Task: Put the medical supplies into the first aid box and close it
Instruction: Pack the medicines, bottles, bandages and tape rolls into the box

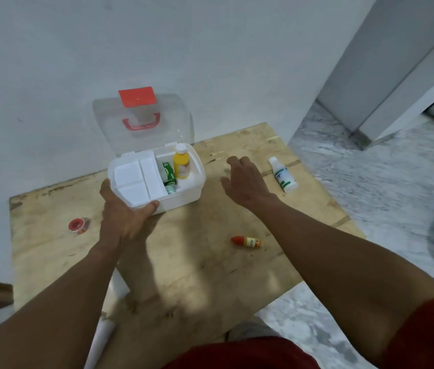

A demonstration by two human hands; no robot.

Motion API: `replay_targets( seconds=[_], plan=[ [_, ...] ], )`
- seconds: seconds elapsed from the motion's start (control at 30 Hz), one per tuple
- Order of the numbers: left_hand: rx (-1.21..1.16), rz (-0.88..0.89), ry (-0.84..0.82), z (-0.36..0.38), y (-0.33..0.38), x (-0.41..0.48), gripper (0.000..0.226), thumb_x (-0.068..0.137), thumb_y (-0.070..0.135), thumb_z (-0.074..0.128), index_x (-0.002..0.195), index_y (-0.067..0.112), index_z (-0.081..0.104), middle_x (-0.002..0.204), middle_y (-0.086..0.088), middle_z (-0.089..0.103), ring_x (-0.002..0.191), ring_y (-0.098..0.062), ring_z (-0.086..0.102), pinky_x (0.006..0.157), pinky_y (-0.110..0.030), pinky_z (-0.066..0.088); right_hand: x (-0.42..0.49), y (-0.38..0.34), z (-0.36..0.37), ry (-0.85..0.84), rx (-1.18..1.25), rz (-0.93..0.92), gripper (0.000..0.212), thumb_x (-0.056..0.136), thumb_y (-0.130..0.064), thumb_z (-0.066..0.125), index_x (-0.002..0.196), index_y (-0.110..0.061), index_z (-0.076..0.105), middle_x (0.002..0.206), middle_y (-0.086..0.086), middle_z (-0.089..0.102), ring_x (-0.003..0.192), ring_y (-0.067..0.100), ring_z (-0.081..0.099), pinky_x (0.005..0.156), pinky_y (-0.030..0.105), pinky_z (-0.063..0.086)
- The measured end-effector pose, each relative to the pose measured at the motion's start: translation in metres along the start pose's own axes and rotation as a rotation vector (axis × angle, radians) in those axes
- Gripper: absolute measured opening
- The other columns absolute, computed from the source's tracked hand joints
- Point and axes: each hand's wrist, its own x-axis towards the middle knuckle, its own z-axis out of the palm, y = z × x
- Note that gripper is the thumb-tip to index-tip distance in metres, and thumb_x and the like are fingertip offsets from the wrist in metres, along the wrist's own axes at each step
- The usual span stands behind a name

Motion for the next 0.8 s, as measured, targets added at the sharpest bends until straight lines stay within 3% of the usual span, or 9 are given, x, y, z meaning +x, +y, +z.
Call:
replay_targets(
  seconds=[0.17, 0.4, 0.57, 0.73, 0.8],
  plan=[
    [0.020, -0.003, 0.050, 0.005, 0.000, -0.002, 0.103, 0.071, 0.028, 0.086, 0.147, 0.013, 0.019, 0.144, -0.010, 0.045, 0.129, -0.029, 0.046, 0.095, -0.030, 0.038, 0.008, 0.042, -0.013, -0.063, -0.080, 0.053, 0.043, 0.095, -0.028, 0.056, 0.132, -0.006, 0.048, 0.127, 0.019, 0.052, 0.119, 0.037, 0.051, 0.096, 0.043, 0.045],
    [0.026, -0.077, 0.092, 0.018, 0.006, -0.007, 0.113, 0.069, 0.047, 0.084, 0.151, 0.022, 0.010, 0.149, -0.006, 0.040, 0.133, -0.030, 0.042, 0.105, -0.042, 0.037, 0.032, 0.096, -0.024, -0.112, -0.168, 0.123, 0.039, 0.096, -0.027, 0.054, 0.129, -0.007, 0.048, 0.127, 0.019, 0.050, 0.121, 0.038, 0.049, 0.095, 0.044, 0.045],
    [0.016, -0.083, 0.116, 0.021, 0.004, -0.006, 0.109, 0.067, 0.045, 0.086, 0.149, 0.025, 0.016, 0.147, -0.003, 0.039, 0.131, -0.028, 0.041, 0.106, -0.047, 0.039, 0.054, 0.128, -0.028, -0.195, -0.222, 0.156, 0.040, 0.094, -0.013, 0.052, 0.133, -0.012, 0.044, 0.127, 0.019, 0.048, 0.120, 0.039, 0.048, 0.093, 0.044, 0.045],
    [0.000, -0.049, 0.142, 0.023, 0.003, -0.004, 0.103, 0.067, 0.041, 0.086, 0.147, 0.024, 0.023, 0.143, 0.001, 0.039, 0.126, -0.018, 0.040, 0.105, -0.041, 0.038, 0.068, 0.145, -0.025, -0.271, -0.206, 0.159, 0.044, 0.092, -0.008, 0.051, 0.135, -0.013, 0.041, 0.119, 0.019, 0.055, 0.110, 0.039, 0.056, 0.084, 0.043, 0.048],
    [-0.008, -0.034, 0.151, 0.024, 0.003, -0.004, 0.092, 0.070, 0.034, 0.086, 0.140, 0.031, 0.028, 0.140, 0.004, 0.040, 0.124, -0.015, 0.040, 0.104, -0.039, 0.038, 0.071, 0.150, -0.022, -0.285, -0.189, 0.146, 0.044, 0.093, -0.007, 0.050, 0.135, -0.013, 0.039, 0.116, 0.020, 0.058, 0.106, 0.039, 0.059, 0.079, 0.042, 0.048]
  ],
)
